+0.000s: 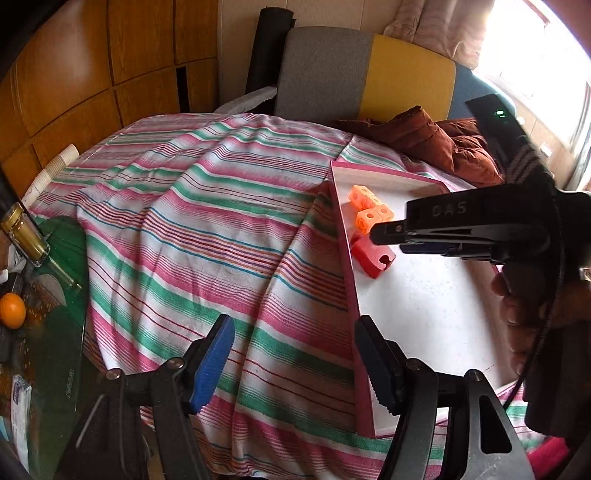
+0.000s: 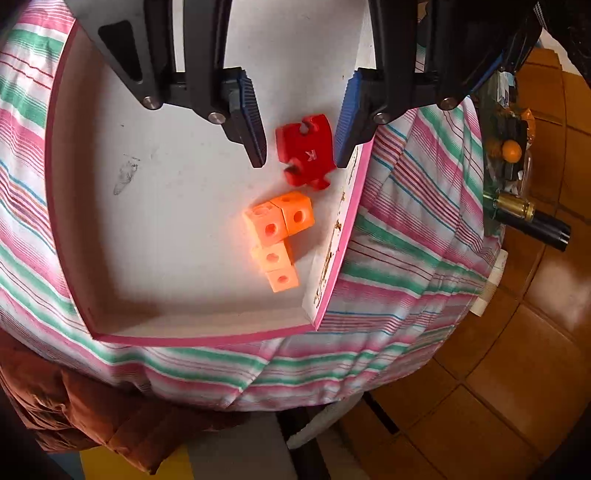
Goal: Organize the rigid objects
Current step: 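Carry the red puzzle piece into the tray and open the right tool, then grasp the green plastic stand with the left tool while the right tool approaches the brown brush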
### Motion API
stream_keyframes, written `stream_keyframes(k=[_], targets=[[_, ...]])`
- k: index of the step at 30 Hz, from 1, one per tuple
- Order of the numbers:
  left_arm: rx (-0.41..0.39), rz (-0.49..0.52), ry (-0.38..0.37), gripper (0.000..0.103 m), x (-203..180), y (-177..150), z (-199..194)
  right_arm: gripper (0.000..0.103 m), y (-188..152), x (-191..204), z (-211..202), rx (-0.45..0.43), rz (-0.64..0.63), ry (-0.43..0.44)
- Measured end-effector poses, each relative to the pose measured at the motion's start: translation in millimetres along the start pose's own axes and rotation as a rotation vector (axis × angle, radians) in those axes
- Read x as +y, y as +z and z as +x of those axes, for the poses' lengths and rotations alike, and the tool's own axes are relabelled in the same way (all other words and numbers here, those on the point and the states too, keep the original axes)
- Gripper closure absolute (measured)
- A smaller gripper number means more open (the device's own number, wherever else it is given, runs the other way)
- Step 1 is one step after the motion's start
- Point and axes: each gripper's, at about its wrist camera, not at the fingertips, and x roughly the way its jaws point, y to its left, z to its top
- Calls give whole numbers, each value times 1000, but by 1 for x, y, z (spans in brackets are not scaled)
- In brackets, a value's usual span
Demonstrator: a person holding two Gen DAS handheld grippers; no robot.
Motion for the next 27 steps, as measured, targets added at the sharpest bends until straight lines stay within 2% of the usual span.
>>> stream_keyframes(k=[3,13,18,27], targets=[[-4,4,-3,35,-3,1,-2,62,-5,-3,-16,-38,4,9],[-31,52,-14,35,-19,5,-15,60,-31,-18,-74,-170,-47,-122],[-40,82,-18,35,-30,5,-20,60,-48,-39,-100,-220,-45,-202],[-39,146,-41,35,-56,4,-24,60,-65,-95,-158,-329,40,-307]])
